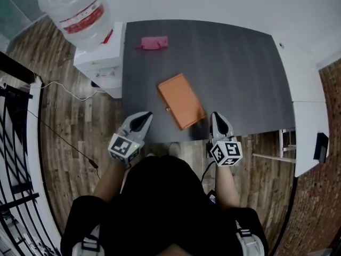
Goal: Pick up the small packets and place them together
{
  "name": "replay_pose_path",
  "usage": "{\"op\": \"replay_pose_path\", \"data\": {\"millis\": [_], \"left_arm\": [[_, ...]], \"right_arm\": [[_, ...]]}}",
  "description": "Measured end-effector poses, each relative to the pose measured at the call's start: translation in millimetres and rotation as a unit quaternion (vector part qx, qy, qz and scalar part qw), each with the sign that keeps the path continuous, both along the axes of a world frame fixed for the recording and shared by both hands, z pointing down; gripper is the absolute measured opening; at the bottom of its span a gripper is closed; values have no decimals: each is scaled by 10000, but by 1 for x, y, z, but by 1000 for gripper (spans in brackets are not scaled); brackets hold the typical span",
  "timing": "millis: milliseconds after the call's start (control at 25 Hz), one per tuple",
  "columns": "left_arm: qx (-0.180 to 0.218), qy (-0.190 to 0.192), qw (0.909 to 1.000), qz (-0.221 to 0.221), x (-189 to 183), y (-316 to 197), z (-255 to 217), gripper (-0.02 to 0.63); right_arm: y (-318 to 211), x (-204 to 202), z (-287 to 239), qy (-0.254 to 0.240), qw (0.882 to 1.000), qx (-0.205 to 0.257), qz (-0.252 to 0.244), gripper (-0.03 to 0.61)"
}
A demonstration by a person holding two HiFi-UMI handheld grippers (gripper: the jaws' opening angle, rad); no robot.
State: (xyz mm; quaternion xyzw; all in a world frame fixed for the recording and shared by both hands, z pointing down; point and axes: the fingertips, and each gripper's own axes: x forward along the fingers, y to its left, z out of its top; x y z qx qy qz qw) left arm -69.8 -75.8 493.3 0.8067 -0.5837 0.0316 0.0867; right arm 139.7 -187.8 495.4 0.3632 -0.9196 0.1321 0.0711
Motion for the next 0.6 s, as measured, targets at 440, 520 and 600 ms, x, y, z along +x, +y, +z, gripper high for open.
{"op": "replay_pose_path", "data": {"millis": [440, 520, 600], "left_arm": [[-1009, -497, 9935, 173, 12, -38, 70, 6], [-1279, -520, 9895, 428, 17, -40, 88, 35], [-1540, -617, 9835, 723, 23, -42, 107, 101]], "right_arm": [[-44, -38, 92, 1419, 9801, -874, -1075, 101], [-42, -37, 107, 1681, 9747, -1033, -1047, 111], [-38, -36, 116, 1900, 9711, -1073, -969, 117]]}}
